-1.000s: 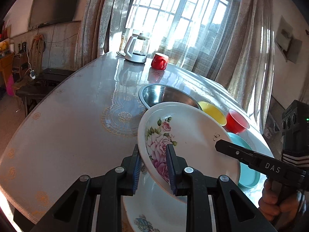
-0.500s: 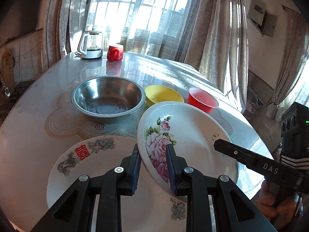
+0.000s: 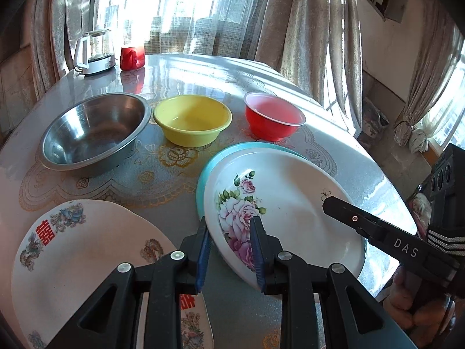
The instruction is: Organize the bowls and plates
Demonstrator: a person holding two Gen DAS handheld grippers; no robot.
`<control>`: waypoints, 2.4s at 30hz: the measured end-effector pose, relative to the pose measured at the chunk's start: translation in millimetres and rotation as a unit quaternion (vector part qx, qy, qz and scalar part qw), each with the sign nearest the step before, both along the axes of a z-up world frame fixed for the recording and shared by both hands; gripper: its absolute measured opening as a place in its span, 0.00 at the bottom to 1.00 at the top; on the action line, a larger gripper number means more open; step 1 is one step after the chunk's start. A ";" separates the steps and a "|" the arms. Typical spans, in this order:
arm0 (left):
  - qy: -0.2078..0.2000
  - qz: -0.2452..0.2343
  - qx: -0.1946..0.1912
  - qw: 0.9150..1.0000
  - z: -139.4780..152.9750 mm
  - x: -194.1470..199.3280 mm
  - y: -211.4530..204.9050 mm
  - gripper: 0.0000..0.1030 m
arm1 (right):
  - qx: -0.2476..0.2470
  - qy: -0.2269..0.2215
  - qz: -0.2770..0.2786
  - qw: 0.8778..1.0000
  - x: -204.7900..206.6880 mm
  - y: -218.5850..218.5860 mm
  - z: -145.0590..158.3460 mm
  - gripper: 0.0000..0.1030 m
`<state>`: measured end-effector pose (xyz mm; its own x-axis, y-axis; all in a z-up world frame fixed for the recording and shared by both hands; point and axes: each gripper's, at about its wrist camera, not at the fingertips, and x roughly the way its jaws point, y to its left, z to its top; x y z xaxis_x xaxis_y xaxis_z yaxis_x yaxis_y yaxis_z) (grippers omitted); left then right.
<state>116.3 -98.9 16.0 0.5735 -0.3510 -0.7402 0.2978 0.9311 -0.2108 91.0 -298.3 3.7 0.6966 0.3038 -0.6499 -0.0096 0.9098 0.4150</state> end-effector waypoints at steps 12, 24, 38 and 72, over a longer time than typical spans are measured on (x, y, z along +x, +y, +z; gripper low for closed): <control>0.046 0.008 0.024 0.999 -22.4 21.7 -26.7 0.27 | -0.018 0.026 -0.029 0.999 17.9 -20.0 -21.3 0.21; 0.049 0.021 0.050 0.997 -31.5 27.7 -37.2 0.33 | -0.040 0.022 -0.032 0.998 25.8 -22.8 -28.4 0.24; 0.022 0.030 0.079 0.996 -34.5 26.6 -43.7 0.32 | -0.057 0.000 -0.026 0.998 -2.7 -19.7 -17.7 0.29; -0.011 0.034 0.088 0.996 -32.2 14.1 -38.7 0.34 | -0.092 0.012 -0.039 0.995 3.1 -9.0 -24.7 0.24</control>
<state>130.4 -137.6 -16.2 0.6085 -0.1777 -0.7734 0.2361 0.9710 -0.0373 94.1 -307.3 -21.0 0.6963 0.1245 -0.7069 0.0717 0.9678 0.2411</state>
